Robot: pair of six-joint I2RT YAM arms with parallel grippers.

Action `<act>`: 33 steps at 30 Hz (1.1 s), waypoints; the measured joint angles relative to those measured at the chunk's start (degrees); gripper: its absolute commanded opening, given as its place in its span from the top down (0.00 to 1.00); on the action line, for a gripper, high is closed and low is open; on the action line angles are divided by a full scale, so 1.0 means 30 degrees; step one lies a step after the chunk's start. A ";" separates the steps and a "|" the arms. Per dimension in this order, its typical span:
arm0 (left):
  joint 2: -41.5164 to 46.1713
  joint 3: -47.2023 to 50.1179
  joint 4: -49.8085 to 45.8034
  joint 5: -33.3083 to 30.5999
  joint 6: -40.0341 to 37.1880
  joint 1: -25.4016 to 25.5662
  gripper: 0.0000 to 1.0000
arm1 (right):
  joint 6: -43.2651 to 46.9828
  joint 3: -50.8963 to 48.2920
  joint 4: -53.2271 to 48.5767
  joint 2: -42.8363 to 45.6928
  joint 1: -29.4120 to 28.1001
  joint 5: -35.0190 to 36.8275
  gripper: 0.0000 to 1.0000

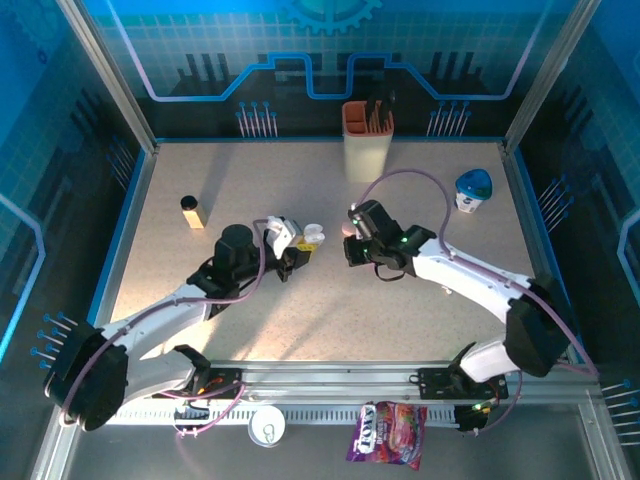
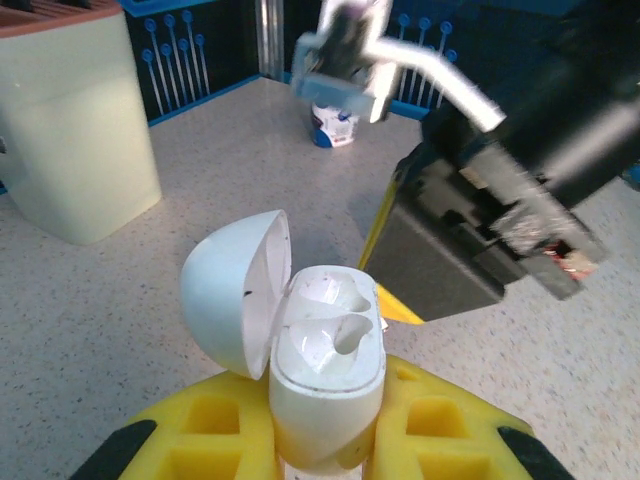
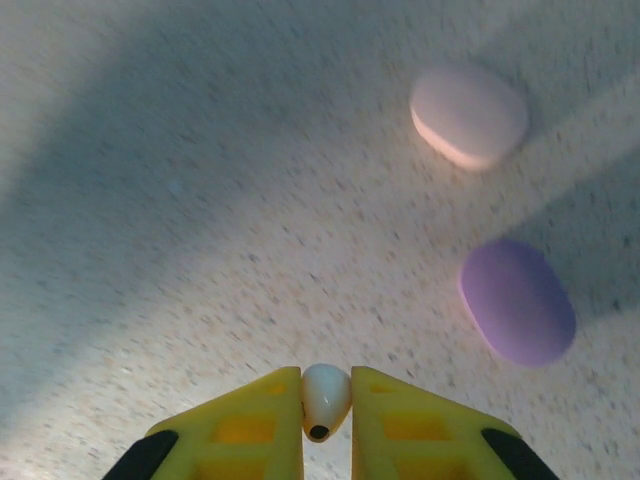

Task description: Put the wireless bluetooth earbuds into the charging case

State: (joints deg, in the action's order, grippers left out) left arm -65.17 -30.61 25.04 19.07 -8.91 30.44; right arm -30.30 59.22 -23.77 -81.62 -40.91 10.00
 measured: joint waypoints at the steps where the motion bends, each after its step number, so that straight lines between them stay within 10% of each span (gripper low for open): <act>1: -0.0233 0.0007 0.0532 -0.0146 0.0073 0.0102 1.00 | 0.0204 -0.0233 0.0517 0.0408 0.0000 -0.0058 0.87; 12: -0.2514 0.0780 0.5872 -0.0051 0.0648 0.0386 1.00 | 0.2084 -0.1282 0.4277 0.3694 0.0000 -0.1741 0.87; 33: -0.2514 0.0780 0.5617 0.0444 -0.0510 0.0401 1.00 | 0.2652 -0.0109 0.5661 0.2761 -0.0277 -0.4998 0.88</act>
State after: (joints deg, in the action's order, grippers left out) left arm -72.71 -28.27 41.89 20.40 -10.44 31.64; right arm -22.35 58.89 -6.79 -73.34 -41.74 -4.99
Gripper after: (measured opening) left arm 0.172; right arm 0.120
